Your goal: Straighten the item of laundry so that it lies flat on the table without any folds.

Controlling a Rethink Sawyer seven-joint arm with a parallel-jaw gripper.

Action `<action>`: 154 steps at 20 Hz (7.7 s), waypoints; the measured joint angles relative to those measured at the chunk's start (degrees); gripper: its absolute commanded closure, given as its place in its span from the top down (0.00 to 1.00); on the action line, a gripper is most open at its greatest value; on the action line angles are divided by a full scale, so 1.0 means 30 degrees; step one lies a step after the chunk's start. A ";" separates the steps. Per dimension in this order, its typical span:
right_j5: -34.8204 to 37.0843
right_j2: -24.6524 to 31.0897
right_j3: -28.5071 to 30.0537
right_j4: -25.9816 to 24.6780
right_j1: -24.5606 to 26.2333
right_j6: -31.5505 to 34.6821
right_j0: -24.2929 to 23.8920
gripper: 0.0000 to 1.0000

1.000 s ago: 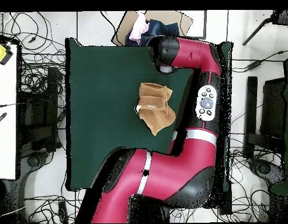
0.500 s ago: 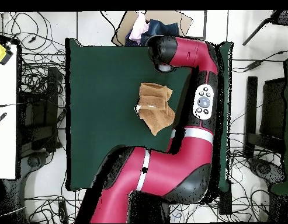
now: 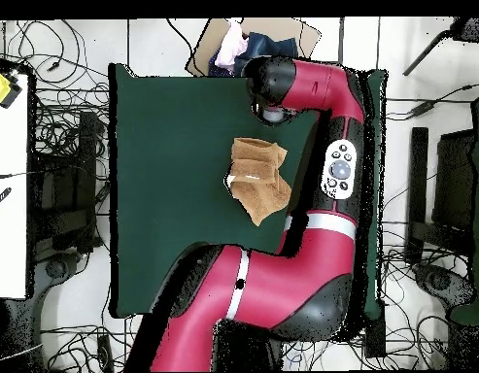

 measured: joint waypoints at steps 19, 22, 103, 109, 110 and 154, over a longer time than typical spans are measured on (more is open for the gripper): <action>0.6459 -0.0006 -0.0876 -0.0098 -0.1132 0.0000 0.0087 1.00; 0.6455 -0.0006 -0.1378 -0.0157 -0.1022 0.0000 0.0108 1.00; -0.8541 -0.0019 1.0682 -0.0373 -0.6270 -0.0596 -0.1008 1.00; -0.9201 -0.0022 1.2615 -0.1009 -0.7090 -0.0596 -0.1018 1.00; -0.9308 -0.0019 1.2815 -0.1123 -0.7169 -0.0596 -0.0992 1.00; -1.3584 -0.0168 1.4271 -0.2345 -0.6234 -0.0596 0.0035 1.00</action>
